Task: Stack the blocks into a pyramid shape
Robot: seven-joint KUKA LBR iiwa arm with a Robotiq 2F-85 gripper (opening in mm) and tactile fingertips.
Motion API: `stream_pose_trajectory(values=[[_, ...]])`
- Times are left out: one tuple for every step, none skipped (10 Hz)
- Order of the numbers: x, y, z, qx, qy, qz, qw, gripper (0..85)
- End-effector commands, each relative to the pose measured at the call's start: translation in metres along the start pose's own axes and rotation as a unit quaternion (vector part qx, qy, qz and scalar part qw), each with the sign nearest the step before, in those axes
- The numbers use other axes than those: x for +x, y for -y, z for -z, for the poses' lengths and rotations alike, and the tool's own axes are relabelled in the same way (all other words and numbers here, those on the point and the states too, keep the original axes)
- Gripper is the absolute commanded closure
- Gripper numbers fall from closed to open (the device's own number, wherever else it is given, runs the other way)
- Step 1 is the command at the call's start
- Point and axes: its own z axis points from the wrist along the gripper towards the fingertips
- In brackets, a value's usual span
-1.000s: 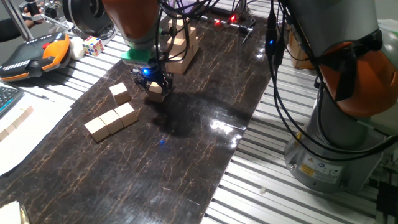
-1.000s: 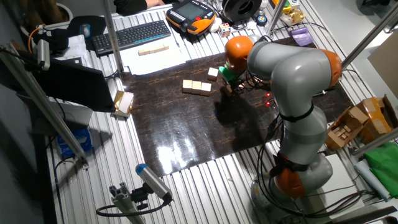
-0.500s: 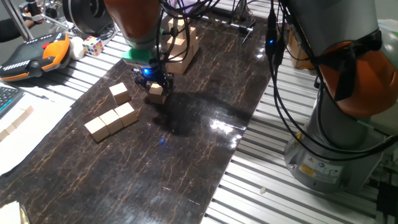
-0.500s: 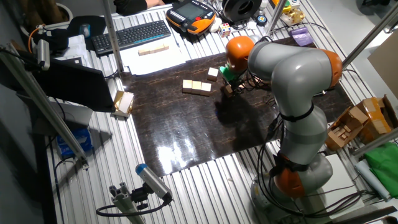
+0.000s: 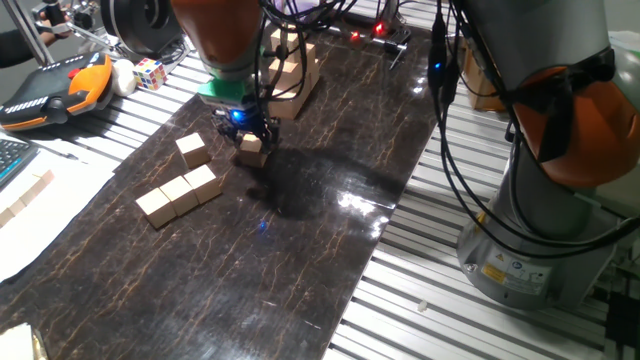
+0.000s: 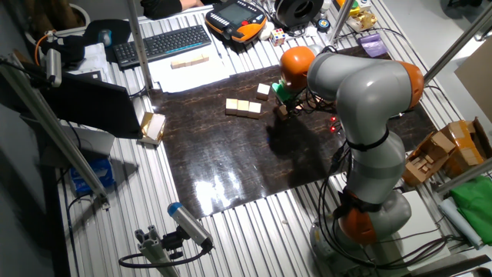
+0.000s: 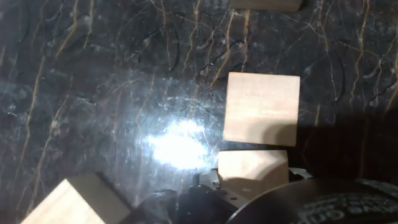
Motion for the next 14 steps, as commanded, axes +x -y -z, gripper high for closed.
stream_pose_trajectory(values=[[-0.001,0.001,-0.001,0.0,0.0,-0.002,1.0,32.0],[-0.002,0.002,-0.002,0.0,-0.001,-0.008,1.0,31.7],[-0.003,0.002,-0.002,-0.001,-0.001,-0.017,1.0,31.3],[-0.003,0.002,-0.002,-0.001,0.003,-0.024,1.0,31.0],[-0.003,0.002,-0.002,-0.001,0.005,-0.025,1.0,30.3],[-0.003,0.002,-0.002,-0.001,0.004,-0.025,1.0,29.0],[-0.003,0.002,-0.002,-0.001,0.001,-0.023,1.0,24.7],[-0.002,0.002,-0.002,-0.001,0.0,-0.024,1.0,22.7],[-0.002,0.002,-0.002,-0.001,-0.001,-0.027,1.0,19.7],[-0.001,0.001,-0.001,-0.001,-0.001,-0.032,0.999,16.3],[0.0,0.001,0.0,0.001,-0.001,-0.036,0.999,14.0],[0.002,0.0,0.003,0.001,0.0,-0.035,0.999,10.7],[0.004,-0.001,0.008,0.007,-0.003,-0.032,0.999,7.0],[0.006,-0.001,0.014,0.009,-0.005,-0.028,1.0,4.0]])
